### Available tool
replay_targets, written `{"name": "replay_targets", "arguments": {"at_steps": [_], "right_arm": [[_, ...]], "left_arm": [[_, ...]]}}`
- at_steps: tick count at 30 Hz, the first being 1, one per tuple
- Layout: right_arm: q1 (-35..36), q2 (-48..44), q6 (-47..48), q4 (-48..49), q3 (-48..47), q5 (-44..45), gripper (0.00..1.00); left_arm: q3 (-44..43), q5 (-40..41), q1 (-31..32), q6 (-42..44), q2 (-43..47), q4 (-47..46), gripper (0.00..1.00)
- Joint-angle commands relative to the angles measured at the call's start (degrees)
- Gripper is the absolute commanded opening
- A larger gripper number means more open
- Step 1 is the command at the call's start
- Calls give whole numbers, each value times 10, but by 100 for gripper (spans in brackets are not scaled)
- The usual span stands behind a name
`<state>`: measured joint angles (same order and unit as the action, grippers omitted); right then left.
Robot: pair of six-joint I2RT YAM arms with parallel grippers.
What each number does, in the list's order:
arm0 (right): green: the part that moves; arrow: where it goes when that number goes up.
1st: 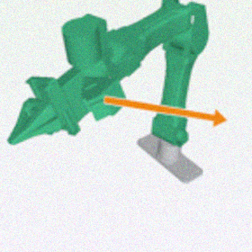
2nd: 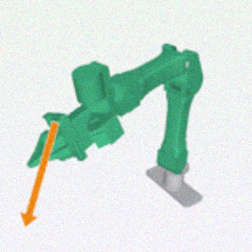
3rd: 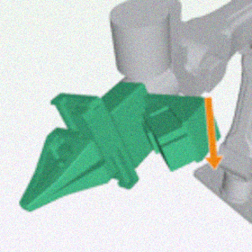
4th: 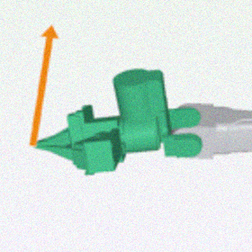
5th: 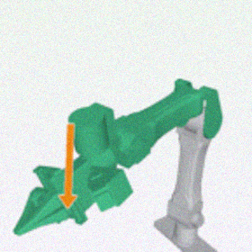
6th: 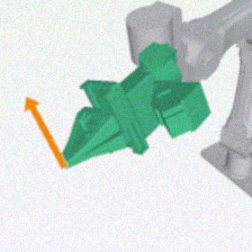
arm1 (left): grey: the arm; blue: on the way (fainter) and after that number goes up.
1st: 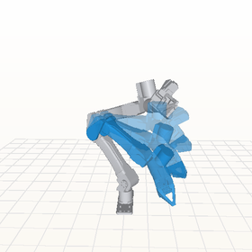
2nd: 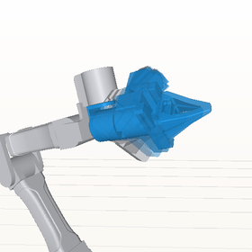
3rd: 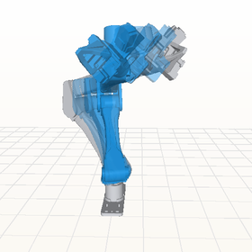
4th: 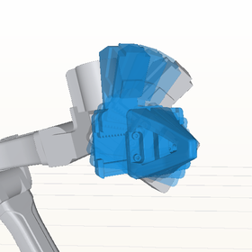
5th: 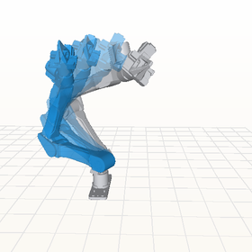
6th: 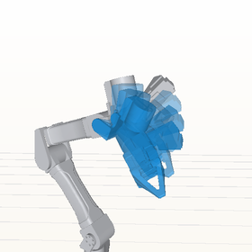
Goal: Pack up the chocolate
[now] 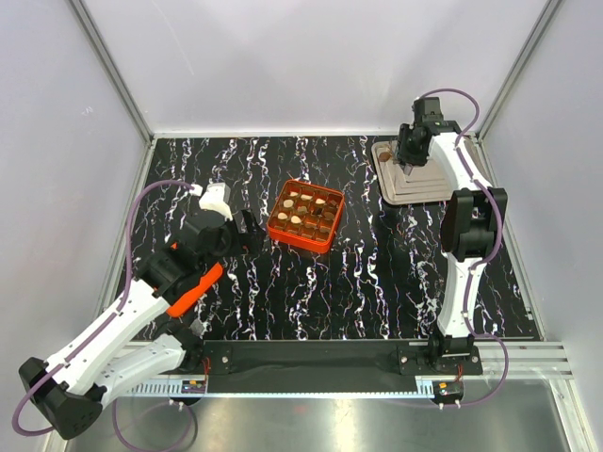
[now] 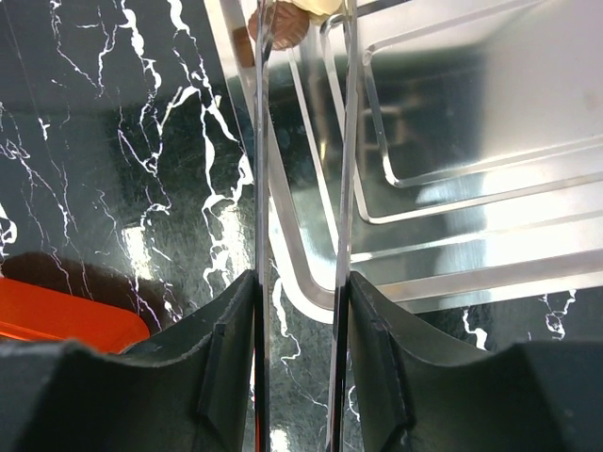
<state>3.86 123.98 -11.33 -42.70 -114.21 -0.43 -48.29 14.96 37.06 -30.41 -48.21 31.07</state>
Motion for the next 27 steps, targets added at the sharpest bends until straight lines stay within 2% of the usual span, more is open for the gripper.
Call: {"name": "replay_targets", "arguments": {"at_steps": [1,16,22,27], "right_arm": [[1,10,9,19,-37,-6,47],[1,48,20,-26,-76,18,45],[2,42,22,-25,-73,26,36],[1,34,21,-28,-75,29,33]], "left_arm": [[-20,2,0,5,1,-29,99],[-21,6,0,5,-1,-29,99],[-21,4,0,4,-2,-28,99],[-22,4,0,4,-2,-29,99]]}}
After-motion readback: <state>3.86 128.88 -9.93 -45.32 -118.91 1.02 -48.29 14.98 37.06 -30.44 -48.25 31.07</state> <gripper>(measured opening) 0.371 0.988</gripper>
